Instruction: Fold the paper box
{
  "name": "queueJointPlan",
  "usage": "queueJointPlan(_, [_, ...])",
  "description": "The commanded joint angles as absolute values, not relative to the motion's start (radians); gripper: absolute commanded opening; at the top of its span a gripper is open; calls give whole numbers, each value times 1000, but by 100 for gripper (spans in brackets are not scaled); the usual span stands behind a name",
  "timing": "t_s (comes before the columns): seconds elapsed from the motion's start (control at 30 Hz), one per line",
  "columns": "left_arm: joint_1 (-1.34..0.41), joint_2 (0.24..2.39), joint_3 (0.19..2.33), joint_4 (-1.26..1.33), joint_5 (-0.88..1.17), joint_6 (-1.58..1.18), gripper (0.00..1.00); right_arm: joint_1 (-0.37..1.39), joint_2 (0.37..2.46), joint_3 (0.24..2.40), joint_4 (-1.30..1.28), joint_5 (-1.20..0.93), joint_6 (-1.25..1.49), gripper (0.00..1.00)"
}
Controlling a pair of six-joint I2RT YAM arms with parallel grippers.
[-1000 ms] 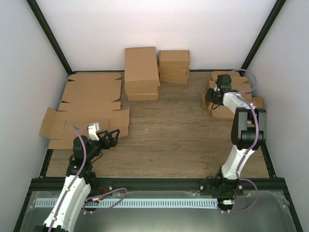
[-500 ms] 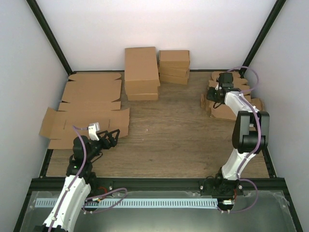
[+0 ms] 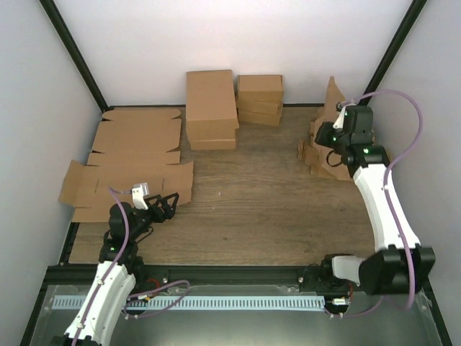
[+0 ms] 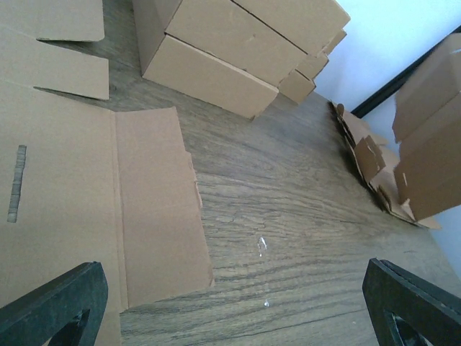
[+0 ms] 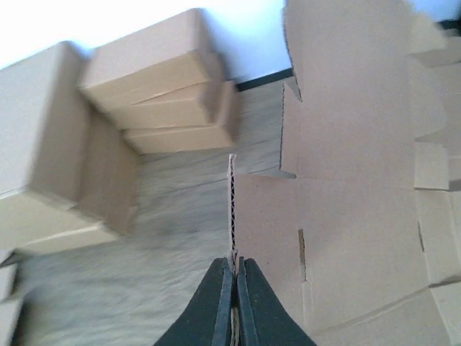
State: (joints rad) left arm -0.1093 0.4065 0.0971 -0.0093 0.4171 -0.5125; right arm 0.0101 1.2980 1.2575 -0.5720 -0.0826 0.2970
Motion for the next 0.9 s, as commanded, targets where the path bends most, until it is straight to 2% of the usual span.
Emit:
queueJointPlan(0.0, [-111, 392, 97, 2, 435, -492, 100, 120, 1195, 1190, -650, -213, 381, 1])
queueJointPlan(0.17, [-111, 387, 97, 8, 419, -489, 100, 310, 1131, 1024, -631, -205, 489, 1])
queueJointPlan(0.37, [-111, 399, 98, 11, 424, -487, 100, 506, 1126, 827, -481, -343, 610, 1])
queueJointPlan(0.4, [-111, 399, 98, 11, 426, -488, 100, 535, 1131, 790, -450, -370, 629, 3])
queueJointPlan(0.43, [-111, 397, 98, 10, 424, -488, 100, 559, 1135, 763, -408, -395, 637, 11])
queueJointPlan(0.5, [-111, 390, 97, 6, 423, -487, 100, 594, 1130, 716, -364, -356, 648, 50])
queueJointPlan(0.53, [-110, 386, 97, 5, 419, -488, 100, 603, 1120, 695, -354, -311, 641, 64])
queueJointPlan(0.57, [-111, 379, 95, 3, 417, -489, 100, 610, 1099, 669, -346, -259, 628, 69])
queueJointPlan(0.67, [-111, 369, 95, -1, 407, -491, 100, 612, 990, 568, -300, -63, 585, 74])
queueJointPlan(0.77, [-112, 373, 94, -1, 381, -495, 100, 612, 853, 476, -255, 116, 559, 84])
queueJointPlan(0.83, [-112, 378, 103, -15, 341, -504, 100, 612, 763, 385, -182, 150, 557, 98])
queueJointPlan(0.87, [-112, 376, 102, -24, 321, -514, 100, 612, 725, 343, -138, 131, 580, 100])
